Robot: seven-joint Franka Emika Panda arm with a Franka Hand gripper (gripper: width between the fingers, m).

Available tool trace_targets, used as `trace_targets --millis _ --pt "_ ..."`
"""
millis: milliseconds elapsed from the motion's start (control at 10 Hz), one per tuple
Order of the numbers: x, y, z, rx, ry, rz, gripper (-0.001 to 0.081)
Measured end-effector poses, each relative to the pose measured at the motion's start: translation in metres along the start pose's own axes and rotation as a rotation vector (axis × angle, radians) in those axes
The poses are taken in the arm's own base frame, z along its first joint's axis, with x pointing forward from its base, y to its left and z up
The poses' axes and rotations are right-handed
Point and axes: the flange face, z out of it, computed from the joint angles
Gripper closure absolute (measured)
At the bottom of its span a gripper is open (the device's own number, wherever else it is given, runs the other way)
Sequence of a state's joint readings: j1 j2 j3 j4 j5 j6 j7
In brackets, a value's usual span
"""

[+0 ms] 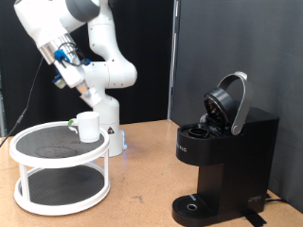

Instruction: Make a cup of coffee with the keurig machine

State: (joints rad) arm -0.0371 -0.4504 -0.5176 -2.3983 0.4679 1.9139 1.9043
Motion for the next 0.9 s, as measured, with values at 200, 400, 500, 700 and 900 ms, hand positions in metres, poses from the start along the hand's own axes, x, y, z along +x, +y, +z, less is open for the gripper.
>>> trace_targets --millis 200,400,500,700,900 --pt "-0.030 0.009 0.003 -0.094 -0.069 -0.002 0.0417" --pt "-0.058 0.017 0.009 -0.116 -0.094 0.013 0.0417" --pt "-0.066 0.019 0.012 -0.110 -0.085 0.034 0.0417" --pt "-0.061 0.016 0.011 -0.116 -0.089 0.017 0.0417" --pt "-0.066 0.018 0.014 -0.179 -0.147 0.033 0.0417"
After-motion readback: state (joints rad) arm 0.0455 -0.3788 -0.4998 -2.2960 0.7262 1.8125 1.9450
